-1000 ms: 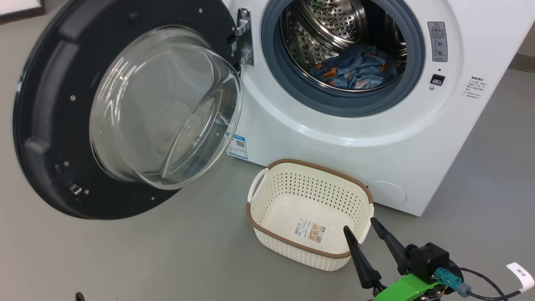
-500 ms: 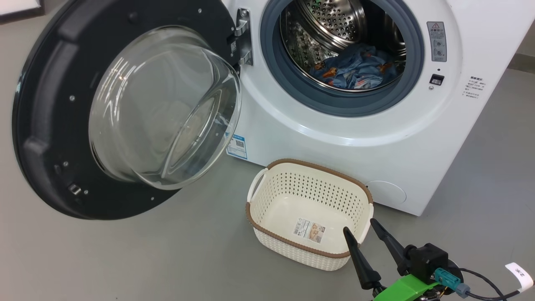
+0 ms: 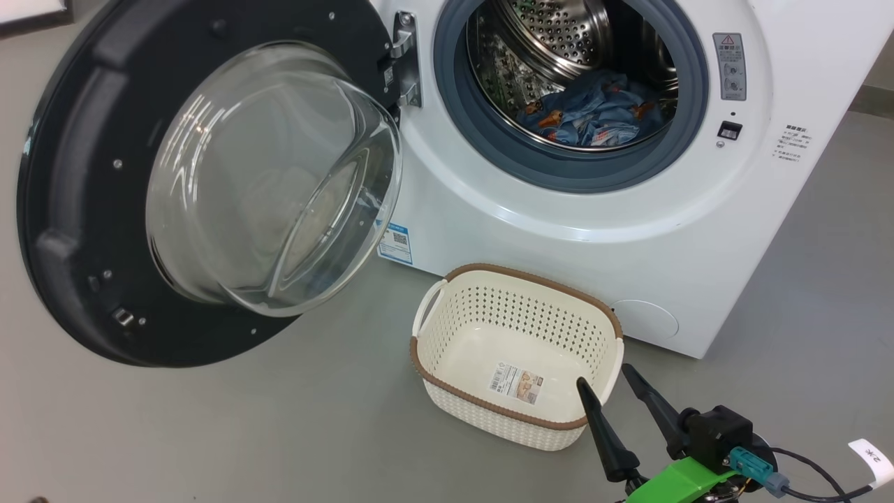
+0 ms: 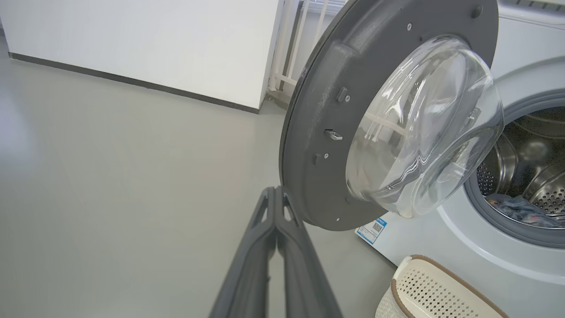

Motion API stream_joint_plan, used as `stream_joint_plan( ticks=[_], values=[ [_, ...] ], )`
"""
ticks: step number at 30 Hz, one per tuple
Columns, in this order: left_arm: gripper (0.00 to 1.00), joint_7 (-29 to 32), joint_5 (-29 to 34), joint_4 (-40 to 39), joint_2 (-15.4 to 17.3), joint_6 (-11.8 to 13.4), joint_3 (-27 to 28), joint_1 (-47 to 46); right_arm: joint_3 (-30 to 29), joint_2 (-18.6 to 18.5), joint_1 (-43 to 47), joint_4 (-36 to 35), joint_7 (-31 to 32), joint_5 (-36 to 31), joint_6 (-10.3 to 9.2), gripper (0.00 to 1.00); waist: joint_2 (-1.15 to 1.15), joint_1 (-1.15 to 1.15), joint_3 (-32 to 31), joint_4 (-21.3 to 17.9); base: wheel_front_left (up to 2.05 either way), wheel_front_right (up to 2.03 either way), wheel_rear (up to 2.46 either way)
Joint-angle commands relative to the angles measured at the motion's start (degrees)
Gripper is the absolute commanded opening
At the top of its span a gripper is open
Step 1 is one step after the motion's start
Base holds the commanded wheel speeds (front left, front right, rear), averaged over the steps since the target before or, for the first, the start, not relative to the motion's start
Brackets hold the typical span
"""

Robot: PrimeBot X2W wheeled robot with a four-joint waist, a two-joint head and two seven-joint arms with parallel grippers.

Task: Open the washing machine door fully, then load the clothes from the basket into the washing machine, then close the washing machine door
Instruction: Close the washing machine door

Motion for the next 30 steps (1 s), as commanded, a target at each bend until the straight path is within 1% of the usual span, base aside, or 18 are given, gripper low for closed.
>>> stream_joint_plan(
  ticks=[1,7,8,12,15,20,21,26,30],
  values=[
    [0.00,-0.3,-0.9,-1.0,0.3,-0.9,2.7,-3.4,1.1,0.0,-1.6,-1.6,-0.4,0.1,0.09,1.00,0.00,0.00,0.0,-0.1,0.00,0.00,0.00],
    [0.00,-0.3,-4.4,1.3,0.7,-5.3,7.9,-8.2,0.5,0.0,-1.3,-1.8,-0.4,0.1,0.09,1.00,0.00,0.00,0.0,-0.4,0.00,0.00,0.00],
    [0.00,-0.3,-6.4,2.7,1.4,-6.3,9.6,-10.5,0.4,0.0,-1.1,-1.9,-0.4,0.2,0.09,1.00,0.00,0.00,0.0,-0.5,0.00,0.00,0.00],
    [0.00,-0.1,-10.6,5.6,3.9,-7.9,11.0,-14.5,0.1,0.0,-0.7,-2.0,-0.4,0.3,0.09,1.00,0.00,0.00,0.1,-0.8,0.00,0.00,0.00],
    [0.00,1.0,-15.0,7.7,5.5,-8.6,12.4,-17.7,-0.2,0.0,-0.4,-2.0,-0.4,0.1,0.09,1.00,0.00,0.00,0.1,-1.0,0.00,0.00,0.00],
    [0.00,4.0,-22.2,11.3,9.2,-9.2,14.3,-23.2,-0.6,0.0,0.0,-2.3,-0.4,-0.2,0.09,1.00,0.00,0.00,0.0,-1.3,0.00,0.00,0.00],
    [0.00,4.0,-22.2,11.3,9.2,-9.2,14.3,-23.2,-0.6,0.0,0.0,-2.3,-0.4,-0.2,0.09,1.00,0.00,0.00,0.0,-1.3,0.00,0.00,0.00],
    [0.00,8.9,-30.8,15.6,13.0,-9.5,15.3,-29.4,-1.2,0.0,0.4,-2.8,-0.4,-0.4,0.09,1.00,0.00,0.00,0.3,-1.6,0.00,0.00,0.00],
    [0.00,14.9,-37.9,18.9,15.9,-9.6,15.5,-34.1,-1.7,0.0,0.9,-3.2,-0.4,-0.7,0.09,1.00,0.00,0.00,0.8,-1.7,0.00,0.00,0.00]
  ],
)
